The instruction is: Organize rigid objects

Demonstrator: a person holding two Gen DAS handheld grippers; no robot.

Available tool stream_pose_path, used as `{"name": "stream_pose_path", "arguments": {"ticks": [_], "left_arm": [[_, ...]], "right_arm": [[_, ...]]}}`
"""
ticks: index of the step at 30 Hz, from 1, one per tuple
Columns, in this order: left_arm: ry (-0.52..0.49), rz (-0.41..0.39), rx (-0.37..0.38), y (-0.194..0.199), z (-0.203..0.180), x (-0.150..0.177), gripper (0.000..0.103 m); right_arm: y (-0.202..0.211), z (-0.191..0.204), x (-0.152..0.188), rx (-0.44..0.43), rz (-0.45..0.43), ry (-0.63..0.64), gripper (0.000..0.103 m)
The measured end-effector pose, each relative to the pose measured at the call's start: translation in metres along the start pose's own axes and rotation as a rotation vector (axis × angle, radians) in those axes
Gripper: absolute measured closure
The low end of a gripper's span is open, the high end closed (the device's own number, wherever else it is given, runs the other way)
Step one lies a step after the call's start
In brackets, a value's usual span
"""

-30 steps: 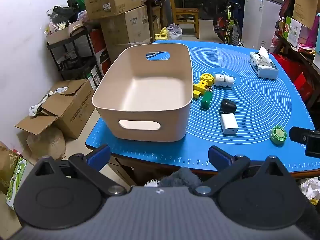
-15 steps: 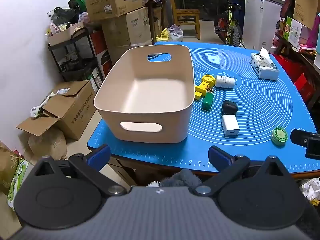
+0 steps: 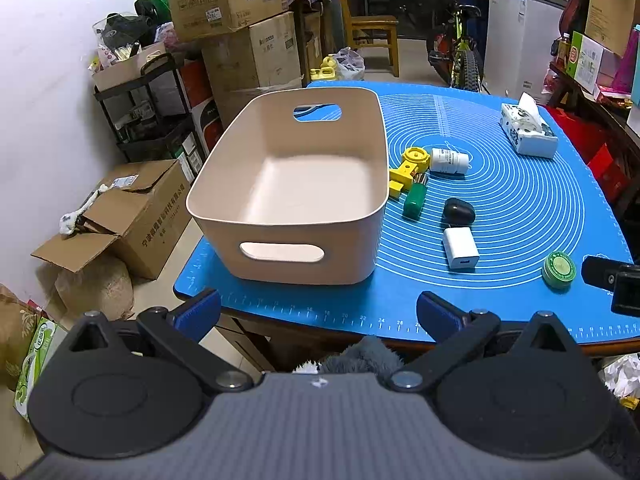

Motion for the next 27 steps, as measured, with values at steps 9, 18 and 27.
{"name": "stream_pose_path", "arguments": {"ticks": [9,18,27], "left_arm": [[-0.005,0.006,-0.001,-0.001,-0.0014,0.0011,0.0],[-0.003,0.014,-0.002,-0.0022,0.0011,0.0005,0.0],[-0.005,0.015,0.0,-0.0015,0.0018,0.0008,0.0]], "right_arm": [[0.0003,-0.0012,0.0004,0.002,0.002,0.0,0.002],[0.0,-0.0024,0.0013,0.002,0.004,-0.001,0.002],[-0.0002,-0.0026,0.0012,0.006,0.006,0.003,0.002]]}}
Point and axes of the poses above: each gripper's, at about its wrist camera, not at the fingertips, and y roughly against the way its jaws point, z to its left, x to its underside, the point moved 6 cm from there along -y, roughly the way its jaws point, and after that the axes turned 7 degrees about -x, right-handed, at the moved point
